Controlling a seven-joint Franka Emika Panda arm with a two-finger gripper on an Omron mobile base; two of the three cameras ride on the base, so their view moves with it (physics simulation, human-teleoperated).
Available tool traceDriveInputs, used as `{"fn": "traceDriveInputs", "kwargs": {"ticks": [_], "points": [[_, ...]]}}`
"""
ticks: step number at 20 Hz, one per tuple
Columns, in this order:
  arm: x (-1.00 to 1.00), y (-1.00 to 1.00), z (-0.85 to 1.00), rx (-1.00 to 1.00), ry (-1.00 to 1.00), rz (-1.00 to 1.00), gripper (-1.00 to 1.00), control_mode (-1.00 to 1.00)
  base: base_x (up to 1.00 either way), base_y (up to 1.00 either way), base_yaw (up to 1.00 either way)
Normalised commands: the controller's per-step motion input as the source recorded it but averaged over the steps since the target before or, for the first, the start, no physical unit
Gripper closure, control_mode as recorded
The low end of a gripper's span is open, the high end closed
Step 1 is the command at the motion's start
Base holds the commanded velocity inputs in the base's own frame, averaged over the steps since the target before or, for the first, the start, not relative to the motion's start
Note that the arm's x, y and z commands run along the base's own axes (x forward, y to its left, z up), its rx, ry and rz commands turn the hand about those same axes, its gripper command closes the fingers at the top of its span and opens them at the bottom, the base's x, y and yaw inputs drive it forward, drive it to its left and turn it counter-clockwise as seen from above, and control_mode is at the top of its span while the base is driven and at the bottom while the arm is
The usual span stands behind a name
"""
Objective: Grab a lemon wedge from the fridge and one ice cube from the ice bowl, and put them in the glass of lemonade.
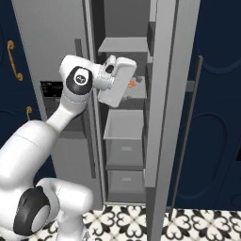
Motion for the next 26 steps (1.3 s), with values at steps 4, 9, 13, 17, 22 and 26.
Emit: {"fn": "traceDriveInputs", "kwargs": {"ticks": [4,9,13,17,22,26], "points": [[-0.55,0.64,-0.32,0.24,0.0,0.0,-1.0,-1.0,0.0,0.0,0.0],[-0.15,0.44,-0.77,0.61,0.0,0.03,-1.0,-1.0,0.0,0.0,0.0],[-0.17,0.42,-0.98,0.81,0.0,0.09,-1.0,-1.0,0.0,0.0,0.0],[-0.41,0.27,-0.45,0.77,-0.04,0.08,-1.0,-1.0,0.0,0.0,0.0],[-0.93,0.44,0.61,0.34,-0.03,0.03,-1.0,-1.0,0.0,0.0,0.0],[-1.0,0.01,0.96,0.0,0.0,0.02,-1.0,-1.0,0.0,0.0,0.0]]}}
